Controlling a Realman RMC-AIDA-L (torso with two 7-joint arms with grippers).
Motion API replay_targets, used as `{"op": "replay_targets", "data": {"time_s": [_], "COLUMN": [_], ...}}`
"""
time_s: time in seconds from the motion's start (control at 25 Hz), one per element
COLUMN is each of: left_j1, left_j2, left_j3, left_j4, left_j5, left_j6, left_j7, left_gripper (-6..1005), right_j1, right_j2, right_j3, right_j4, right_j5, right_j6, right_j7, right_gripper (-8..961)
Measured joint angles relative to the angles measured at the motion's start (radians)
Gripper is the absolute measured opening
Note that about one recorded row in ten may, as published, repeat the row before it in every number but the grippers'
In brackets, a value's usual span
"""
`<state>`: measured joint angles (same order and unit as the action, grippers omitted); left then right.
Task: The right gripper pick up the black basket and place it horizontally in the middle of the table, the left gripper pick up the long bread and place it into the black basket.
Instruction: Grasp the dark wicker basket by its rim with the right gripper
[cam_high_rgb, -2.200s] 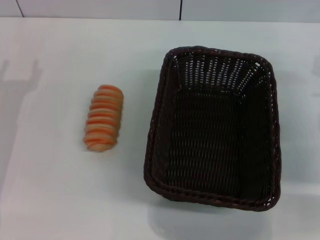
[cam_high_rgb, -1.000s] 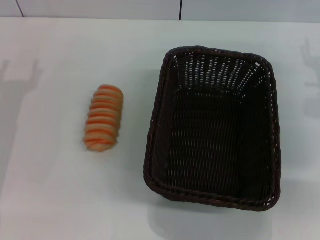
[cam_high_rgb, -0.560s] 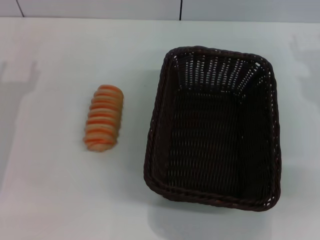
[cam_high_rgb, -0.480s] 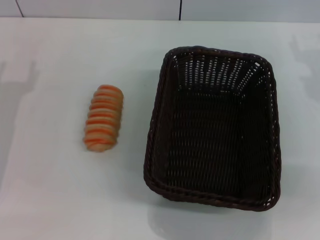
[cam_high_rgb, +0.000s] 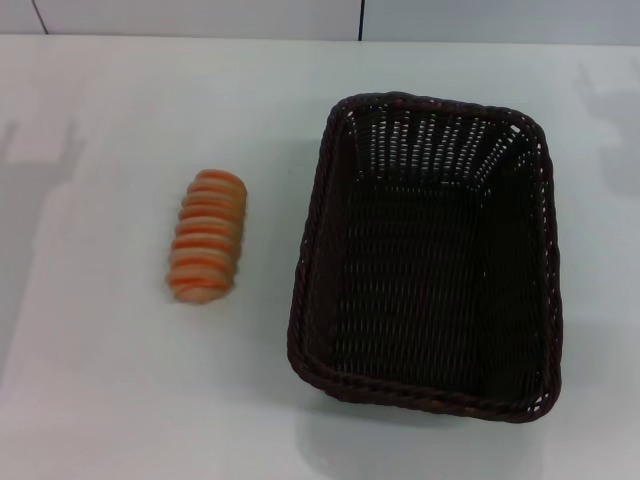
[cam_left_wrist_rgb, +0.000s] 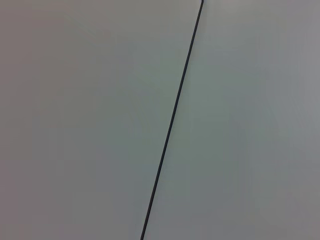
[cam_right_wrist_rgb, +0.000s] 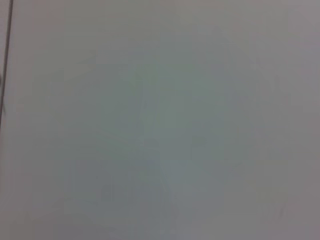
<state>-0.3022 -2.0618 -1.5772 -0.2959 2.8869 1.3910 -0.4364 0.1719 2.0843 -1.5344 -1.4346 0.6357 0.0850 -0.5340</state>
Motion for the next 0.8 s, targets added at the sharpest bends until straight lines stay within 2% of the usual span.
{"op": "replay_targets", "data": {"time_s": [0.28, 0.32, 0.36, 0.52, 0.8], "left_j1": [0.003, 0.004, 0.004, 0.005, 0.000], "left_j2": [-0.001, -0.001, -0.001, -0.001, 0.000], "left_j3": [0.013, 0.014, 0.014, 0.020, 0.027], "left_j4": [-0.001, -0.001, -0.001, -0.002, -0.002], "left_j5": [0.000, 0.000, 0.000, 0.000, 0.000], "left_j6": [0.019, 0.021, 0.021, 0.024, 0.030], "left_j7": [-0.007, -0.014, -0.014, -0.022, -0.023], "left_gripper": [831, 831, 831, 831, 831], "right_j1": [0.008, 0.009, 0.009, 0.019, 0.085], "right_j2": [0.004, 0.004, 0.004, 0.006, 0.005], "right_j3": [-0.002, -0.010, -0.010, -0.033, -0.054], "right_j4": [0.037, 0.065, 0.065, 0.142, 0.337], "right_j5": [-0.070, -0.094, -0.094, -0.126, -0.119], "right_j6": [-0.107, -0.178, -0.178, -0.343, -0.607], "right_j7": [0.003, -0.001, -0.001, -0.008, -0.012], "right_gripper": [727, 727, 727, 727, 726]}}
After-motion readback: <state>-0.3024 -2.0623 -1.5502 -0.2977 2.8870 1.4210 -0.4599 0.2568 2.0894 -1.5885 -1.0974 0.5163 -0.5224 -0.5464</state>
